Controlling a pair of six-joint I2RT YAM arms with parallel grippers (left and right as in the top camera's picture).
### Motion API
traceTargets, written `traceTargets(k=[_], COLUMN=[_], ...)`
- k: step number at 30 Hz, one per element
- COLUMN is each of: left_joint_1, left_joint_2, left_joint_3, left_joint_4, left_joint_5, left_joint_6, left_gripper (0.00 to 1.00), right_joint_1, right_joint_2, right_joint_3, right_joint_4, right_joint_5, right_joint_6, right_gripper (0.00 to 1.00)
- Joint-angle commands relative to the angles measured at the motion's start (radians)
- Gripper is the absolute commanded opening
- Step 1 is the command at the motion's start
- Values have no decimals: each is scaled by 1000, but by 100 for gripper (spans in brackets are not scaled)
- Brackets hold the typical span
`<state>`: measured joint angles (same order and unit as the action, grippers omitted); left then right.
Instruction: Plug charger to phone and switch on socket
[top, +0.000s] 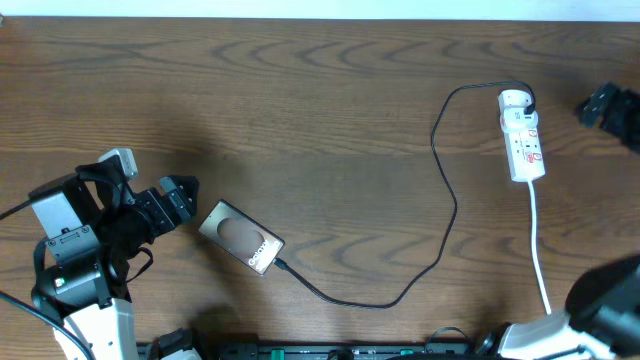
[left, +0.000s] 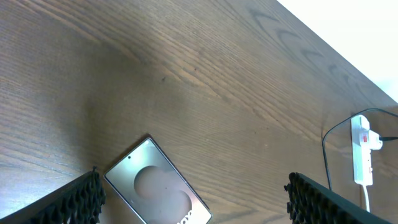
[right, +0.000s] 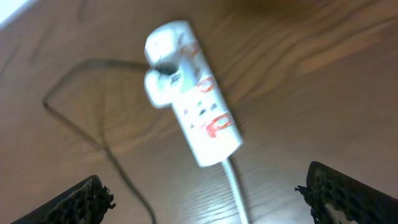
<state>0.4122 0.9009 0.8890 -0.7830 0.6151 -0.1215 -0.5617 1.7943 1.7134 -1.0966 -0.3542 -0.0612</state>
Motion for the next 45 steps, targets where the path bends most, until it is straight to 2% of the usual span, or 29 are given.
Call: traceTargets(k=[1, 9, 15, 21, 45], left_joint_1=[4, 4, 4, 4, 4], left_joint_2=[0, 0, 0, 0, 0], left_joint_3=[18, 18, 18, 18, 18], left_joint_4=[-2, -2, -2, -2, -2], left_joint_5=[2, 2, 2, 2, 2], left_joint_6=[24, 24, 24, 24, 24], left_gripper=[91, 92, 92, 92, 92], right_joint_1=[-14, -10, 8, 44, 151], right_joint_2=[98, 230, 237, 252, 372], right_joint_3=[-8, -8, -8, -8, -8], right_joint_4=[-24, -33, 16, 107, 174], right_joint_5=[-246, -251, -230, -126, -134], right_joint_6=[-166, -208, -217, -216, -201], right_gripper=[99, 99, 99, 99, 99])
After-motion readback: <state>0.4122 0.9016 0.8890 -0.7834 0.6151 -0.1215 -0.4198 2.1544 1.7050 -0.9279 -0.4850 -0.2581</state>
